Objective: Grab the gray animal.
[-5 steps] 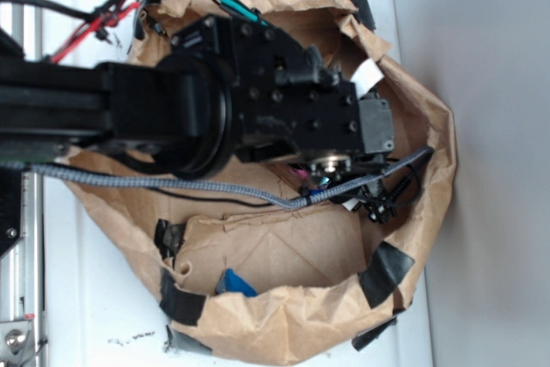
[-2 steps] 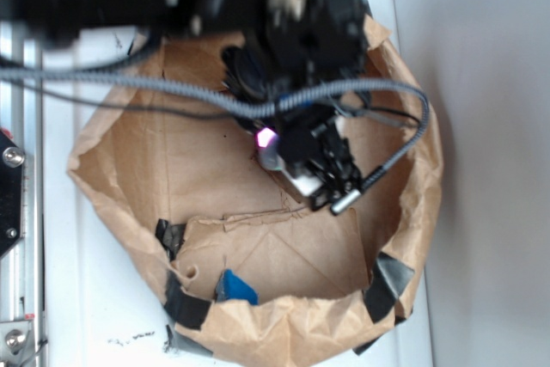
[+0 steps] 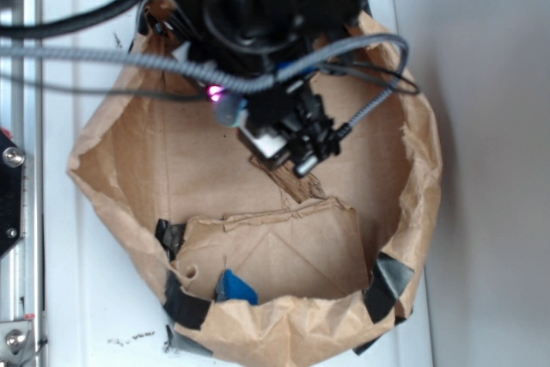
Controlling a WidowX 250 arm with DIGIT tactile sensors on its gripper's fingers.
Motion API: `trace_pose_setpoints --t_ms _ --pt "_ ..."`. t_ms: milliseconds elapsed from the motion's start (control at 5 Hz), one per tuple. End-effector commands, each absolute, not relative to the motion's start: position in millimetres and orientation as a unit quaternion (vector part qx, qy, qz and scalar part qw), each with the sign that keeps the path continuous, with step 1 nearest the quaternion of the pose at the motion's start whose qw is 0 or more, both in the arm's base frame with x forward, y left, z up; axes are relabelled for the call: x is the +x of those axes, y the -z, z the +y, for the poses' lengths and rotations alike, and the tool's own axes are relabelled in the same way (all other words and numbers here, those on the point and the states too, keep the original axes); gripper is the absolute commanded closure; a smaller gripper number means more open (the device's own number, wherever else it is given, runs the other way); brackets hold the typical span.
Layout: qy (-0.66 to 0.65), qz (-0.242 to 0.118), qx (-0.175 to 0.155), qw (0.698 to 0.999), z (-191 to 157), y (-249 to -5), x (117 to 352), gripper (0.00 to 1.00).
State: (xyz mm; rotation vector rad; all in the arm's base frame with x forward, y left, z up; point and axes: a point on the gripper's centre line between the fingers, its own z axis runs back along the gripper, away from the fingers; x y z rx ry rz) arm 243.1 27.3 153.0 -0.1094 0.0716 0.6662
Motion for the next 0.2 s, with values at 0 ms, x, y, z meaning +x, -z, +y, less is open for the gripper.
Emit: trace_pose_setpoints --t_ms 0 --pt "-0.306 -0.074 -0.081 0.946 28.3 -182.0 236.9 1.00"
